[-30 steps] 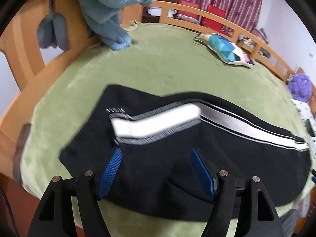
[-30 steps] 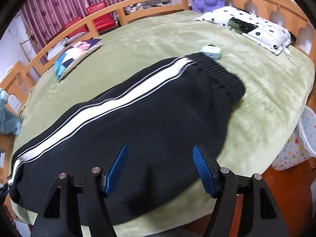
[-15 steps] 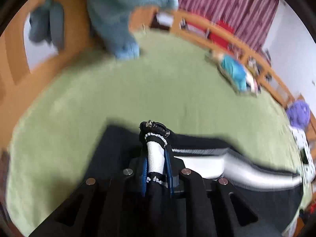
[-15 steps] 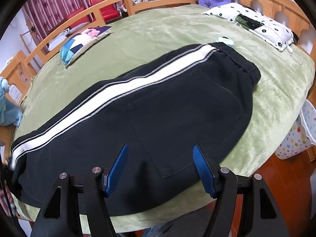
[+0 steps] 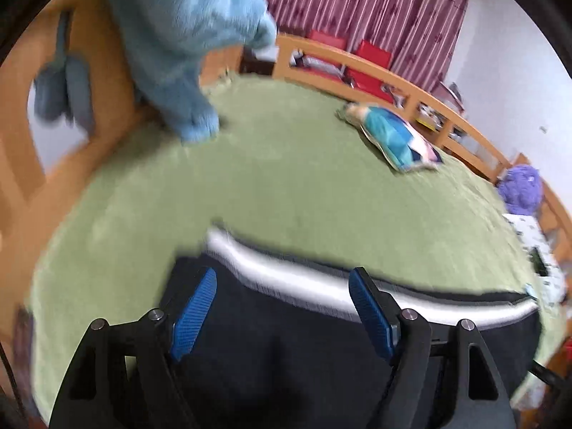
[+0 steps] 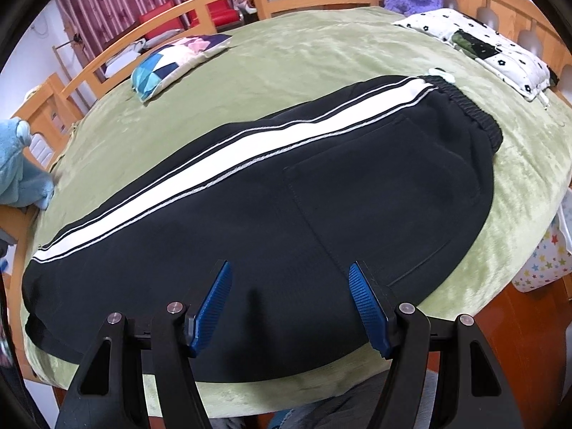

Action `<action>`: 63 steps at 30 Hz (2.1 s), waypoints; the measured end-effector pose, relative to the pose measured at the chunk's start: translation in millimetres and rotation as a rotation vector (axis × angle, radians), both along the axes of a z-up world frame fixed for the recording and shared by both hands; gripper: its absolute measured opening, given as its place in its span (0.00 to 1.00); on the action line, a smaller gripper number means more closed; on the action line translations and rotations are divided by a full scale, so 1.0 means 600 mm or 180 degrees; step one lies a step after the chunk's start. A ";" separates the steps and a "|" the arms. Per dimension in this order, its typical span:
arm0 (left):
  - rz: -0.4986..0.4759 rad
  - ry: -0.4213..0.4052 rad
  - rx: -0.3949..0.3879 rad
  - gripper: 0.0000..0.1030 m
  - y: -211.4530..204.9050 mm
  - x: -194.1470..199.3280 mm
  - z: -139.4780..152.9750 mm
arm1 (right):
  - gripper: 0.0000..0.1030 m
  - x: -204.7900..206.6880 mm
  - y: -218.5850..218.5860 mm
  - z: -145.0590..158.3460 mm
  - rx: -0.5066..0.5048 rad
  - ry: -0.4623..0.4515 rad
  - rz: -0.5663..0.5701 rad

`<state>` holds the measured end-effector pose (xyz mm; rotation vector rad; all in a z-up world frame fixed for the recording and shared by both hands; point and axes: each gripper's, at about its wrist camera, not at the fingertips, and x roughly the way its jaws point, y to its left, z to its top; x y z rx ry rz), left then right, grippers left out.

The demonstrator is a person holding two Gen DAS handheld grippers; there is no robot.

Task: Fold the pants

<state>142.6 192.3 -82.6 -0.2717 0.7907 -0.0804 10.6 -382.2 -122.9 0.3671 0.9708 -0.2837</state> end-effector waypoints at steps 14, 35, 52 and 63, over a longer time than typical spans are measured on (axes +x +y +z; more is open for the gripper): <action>0.0516 0.0415 -0.0827 0.62 0.083 -0.097 -0.151 | 0.66 0.002 0.022 -0.025 0.0044 0.0159 0.0100; 0.0727 0.0267 -0.0885 0.05 0.129 -0.145 -0.076 | 0.66 -0.017 0.017 -0.017 0.0216 -0.0002 0.0001; 0.0935 0.0663 -0.0357 0.17 0.101 -0.177 -0.112 | 0.66 -0.058 -0.001 -0.035 0.0407 -0.0059 0.0181; 0.0792 0.0166 -0.0318 0.43 0.096 -0.174 -0.043 | 0.66 0.008 0.148 -0.060 0.0164 -0.0009 0.1072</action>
